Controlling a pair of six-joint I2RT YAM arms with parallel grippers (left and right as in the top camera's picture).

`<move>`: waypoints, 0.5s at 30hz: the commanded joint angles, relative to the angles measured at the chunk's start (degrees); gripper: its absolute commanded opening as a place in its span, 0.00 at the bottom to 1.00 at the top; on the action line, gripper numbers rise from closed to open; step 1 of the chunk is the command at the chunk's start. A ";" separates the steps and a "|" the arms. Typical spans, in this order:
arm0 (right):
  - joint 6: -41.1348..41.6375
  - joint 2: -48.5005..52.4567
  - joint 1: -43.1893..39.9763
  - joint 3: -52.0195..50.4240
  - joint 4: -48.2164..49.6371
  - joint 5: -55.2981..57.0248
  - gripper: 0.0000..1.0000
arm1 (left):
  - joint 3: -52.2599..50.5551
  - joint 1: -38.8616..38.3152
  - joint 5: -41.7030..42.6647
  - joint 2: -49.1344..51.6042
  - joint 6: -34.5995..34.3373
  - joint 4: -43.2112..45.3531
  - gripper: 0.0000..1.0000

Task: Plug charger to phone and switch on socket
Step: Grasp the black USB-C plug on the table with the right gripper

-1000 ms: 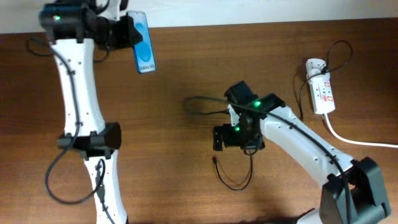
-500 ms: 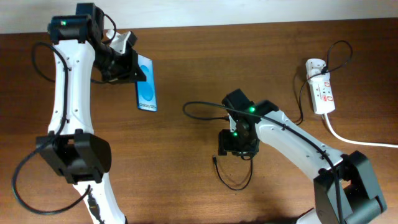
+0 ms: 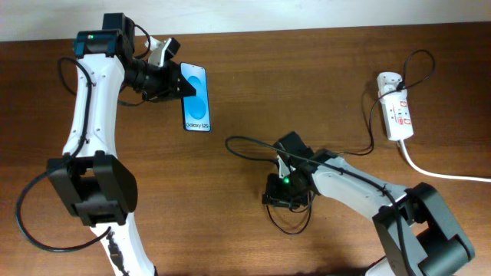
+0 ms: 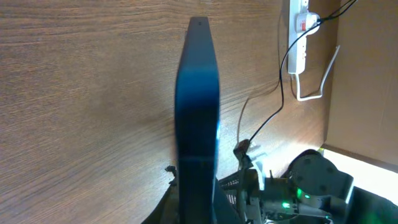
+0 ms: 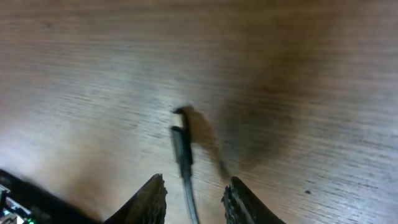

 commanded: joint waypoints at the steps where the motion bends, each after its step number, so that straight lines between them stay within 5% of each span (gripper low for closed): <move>1: 1.29 0.20 1.22 -1.55 1.64 -1.09 0.35 | -0.09 0.39 2.71 -1.20 0.85 0.09 0.00; 15: 1.20 0.20 1.73 -1.81 2.95 0.02 0.20 | -0.09 0.39 2.71 -1.20 0.87 0.07 0.00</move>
